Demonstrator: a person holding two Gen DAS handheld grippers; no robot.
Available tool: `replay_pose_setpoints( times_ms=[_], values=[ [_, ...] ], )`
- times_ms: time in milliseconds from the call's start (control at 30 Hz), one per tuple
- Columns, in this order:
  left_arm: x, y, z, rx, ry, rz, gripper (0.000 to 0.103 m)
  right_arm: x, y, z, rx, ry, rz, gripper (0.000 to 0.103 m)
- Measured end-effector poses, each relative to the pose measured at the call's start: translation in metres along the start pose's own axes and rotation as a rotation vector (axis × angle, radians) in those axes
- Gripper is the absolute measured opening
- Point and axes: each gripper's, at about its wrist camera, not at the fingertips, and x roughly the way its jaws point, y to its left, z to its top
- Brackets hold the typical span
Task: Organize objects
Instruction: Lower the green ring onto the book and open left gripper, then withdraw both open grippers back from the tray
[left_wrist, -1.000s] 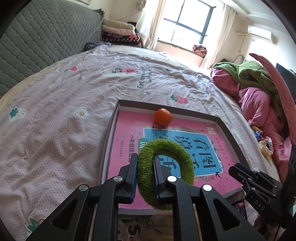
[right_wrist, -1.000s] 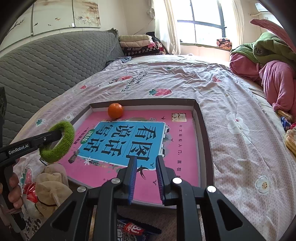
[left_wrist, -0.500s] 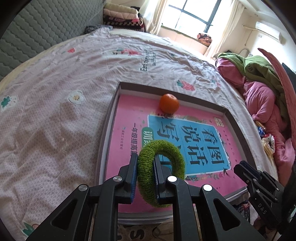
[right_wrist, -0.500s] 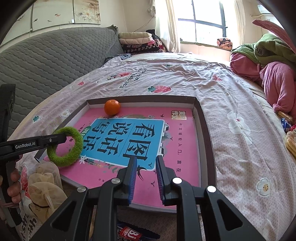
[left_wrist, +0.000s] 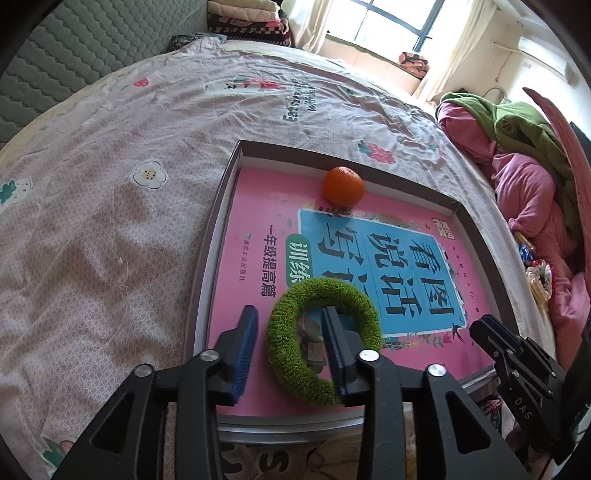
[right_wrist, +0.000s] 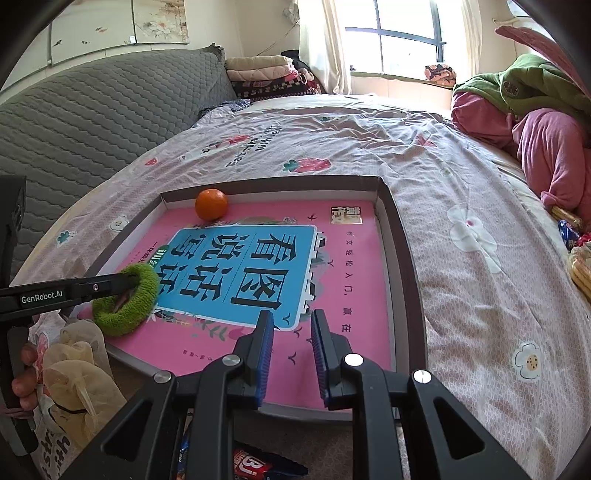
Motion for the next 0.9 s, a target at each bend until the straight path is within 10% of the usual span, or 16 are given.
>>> replay_pose_setpoints(
  times_ms=[900],
  values=[
    [-0.031, -0.011, -0.008, 0.047, -0.045, -0.008, 0.05, -0.019, -0.004, 0.002, 0.036, -0.015, 0.006, 0.03]
  ],
)
